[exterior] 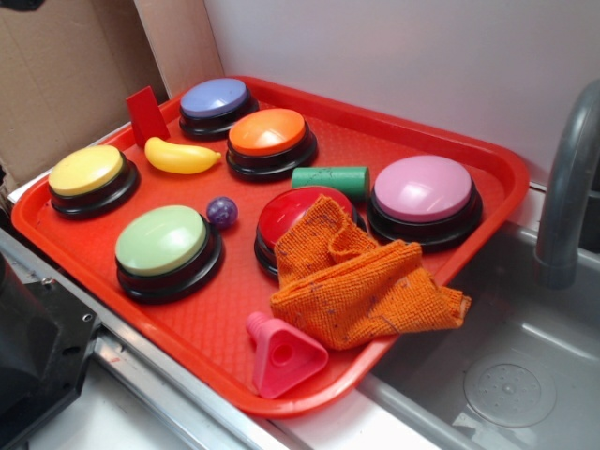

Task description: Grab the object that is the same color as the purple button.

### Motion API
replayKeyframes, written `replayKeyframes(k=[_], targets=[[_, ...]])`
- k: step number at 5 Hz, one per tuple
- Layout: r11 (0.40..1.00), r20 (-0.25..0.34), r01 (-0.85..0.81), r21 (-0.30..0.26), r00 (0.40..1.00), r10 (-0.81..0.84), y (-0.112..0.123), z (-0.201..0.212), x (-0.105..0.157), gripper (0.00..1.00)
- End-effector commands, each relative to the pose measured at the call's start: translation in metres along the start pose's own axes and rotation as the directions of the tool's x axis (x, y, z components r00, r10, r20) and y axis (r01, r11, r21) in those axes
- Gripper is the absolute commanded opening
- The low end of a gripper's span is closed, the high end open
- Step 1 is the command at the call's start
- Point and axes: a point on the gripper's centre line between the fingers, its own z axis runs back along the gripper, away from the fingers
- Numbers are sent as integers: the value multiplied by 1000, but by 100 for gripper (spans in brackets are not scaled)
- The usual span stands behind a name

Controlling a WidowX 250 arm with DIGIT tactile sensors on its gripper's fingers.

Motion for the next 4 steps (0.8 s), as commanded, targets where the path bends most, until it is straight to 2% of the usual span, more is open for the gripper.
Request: replayKeyframes(k=[1,2,3,4], targets=[[1000,0,0,0,1000,0,0,0,0,100],[994,28,111,10,993,-111,3,-13,17,100],[983,90,183,23,979,-184,5,-38,38,100],[982,127,184,36,974,-187,9,-66,53,100]])
